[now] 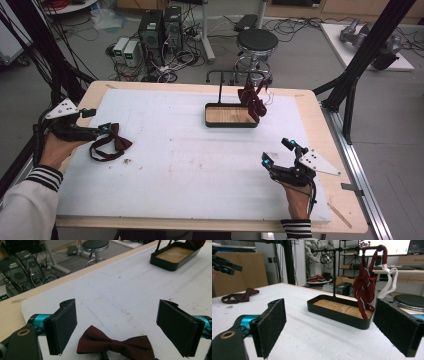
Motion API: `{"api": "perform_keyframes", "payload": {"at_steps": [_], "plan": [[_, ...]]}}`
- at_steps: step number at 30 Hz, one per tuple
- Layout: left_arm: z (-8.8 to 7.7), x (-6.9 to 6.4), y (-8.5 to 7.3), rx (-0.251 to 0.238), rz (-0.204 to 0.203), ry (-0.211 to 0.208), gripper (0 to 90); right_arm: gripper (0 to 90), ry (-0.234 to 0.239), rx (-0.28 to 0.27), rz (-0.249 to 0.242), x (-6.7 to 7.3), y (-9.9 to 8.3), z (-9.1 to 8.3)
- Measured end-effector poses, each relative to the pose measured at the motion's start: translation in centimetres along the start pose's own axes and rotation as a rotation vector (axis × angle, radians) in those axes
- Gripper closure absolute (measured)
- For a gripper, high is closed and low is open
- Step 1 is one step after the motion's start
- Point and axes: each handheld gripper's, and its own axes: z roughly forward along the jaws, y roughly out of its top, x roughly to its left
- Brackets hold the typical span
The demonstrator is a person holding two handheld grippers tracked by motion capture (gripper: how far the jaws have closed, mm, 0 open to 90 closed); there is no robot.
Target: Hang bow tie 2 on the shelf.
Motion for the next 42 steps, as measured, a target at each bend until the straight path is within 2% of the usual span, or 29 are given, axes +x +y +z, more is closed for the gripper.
{"api": "perform_keyframes", "payload": {"at_steps": [6,14,16,17,21,31,35,37,42], "plan": [[1.0,1.2,-0.4,0.073,-0.038,0.009,17.1,10.7,-0.001,-0.005,0.001,0.0,0.1,-0.1],[2.4,3.3,-0.7,0.209,-0.129,0.021,17.5,10.7,0.002,-0.016,-0.005,0.3,0.6,-0.3],[2.6,3.6,-0.8,0.211,-0.143,0.025,18.2,10.7,0.000,-0.019,-0.009,0.2,0.7,-0.3],[2.8,3.7,-1.0,0.223,-0.161,0.026,18.8,10.7,0.000,-0.019,-0.010,0.2,0.6,-0.3],[3.3,4.1,-1.5,0.274,-0.183,0.037,19.0,10.7,0.001,-0.018,-0.008,0.3,0.6,-0.2],[4.6,4.5,-2.4,0.345,-0.284,0.006,22.8,10.6,0.009,-0.013,-0.012,0.4,0.6,-0.1],[4.9,4.6,-2.6,0.369,-0.318,-0.013,25.5,10.6,0.009,-0.011,-0.016,0.5,0.6,0.0],[5.0,4.6,-2.6,0.381,-0.321,-0.014,26.3,10.7,0.007,-0.012,-0.019,0.5,0.6,0.0],[5.0,4.9,-2.8,0.383,-0.358,-0.030,31.2,10.6,0.013,-0.009,-0.016,0.6,0.6,0.1]]}}
